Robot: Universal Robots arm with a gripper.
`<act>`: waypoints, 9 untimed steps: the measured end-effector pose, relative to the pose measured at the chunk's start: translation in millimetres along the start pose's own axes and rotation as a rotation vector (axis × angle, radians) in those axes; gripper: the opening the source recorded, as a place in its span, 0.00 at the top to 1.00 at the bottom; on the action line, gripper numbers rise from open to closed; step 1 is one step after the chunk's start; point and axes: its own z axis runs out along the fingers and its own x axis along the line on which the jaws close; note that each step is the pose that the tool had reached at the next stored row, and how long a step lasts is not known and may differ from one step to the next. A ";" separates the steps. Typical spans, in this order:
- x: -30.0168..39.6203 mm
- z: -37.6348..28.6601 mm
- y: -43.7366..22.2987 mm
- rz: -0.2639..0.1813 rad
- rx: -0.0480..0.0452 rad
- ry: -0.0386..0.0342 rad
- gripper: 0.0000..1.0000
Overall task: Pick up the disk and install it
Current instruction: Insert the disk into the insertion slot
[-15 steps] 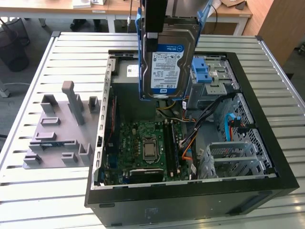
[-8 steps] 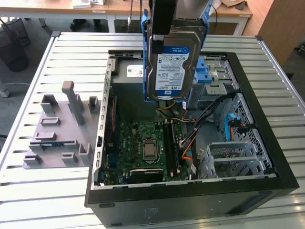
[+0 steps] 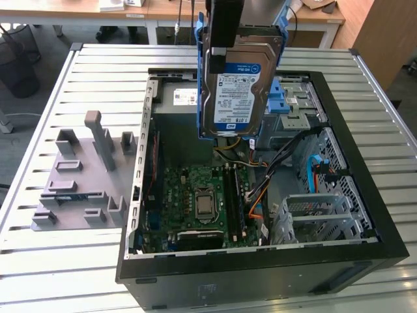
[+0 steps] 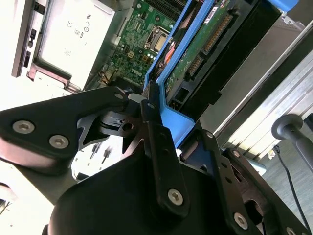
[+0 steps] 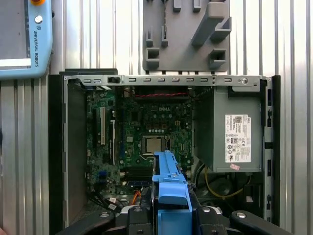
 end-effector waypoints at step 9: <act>1.0 -0.1 -0.5 0.000 -0.0001 0.0005 0.64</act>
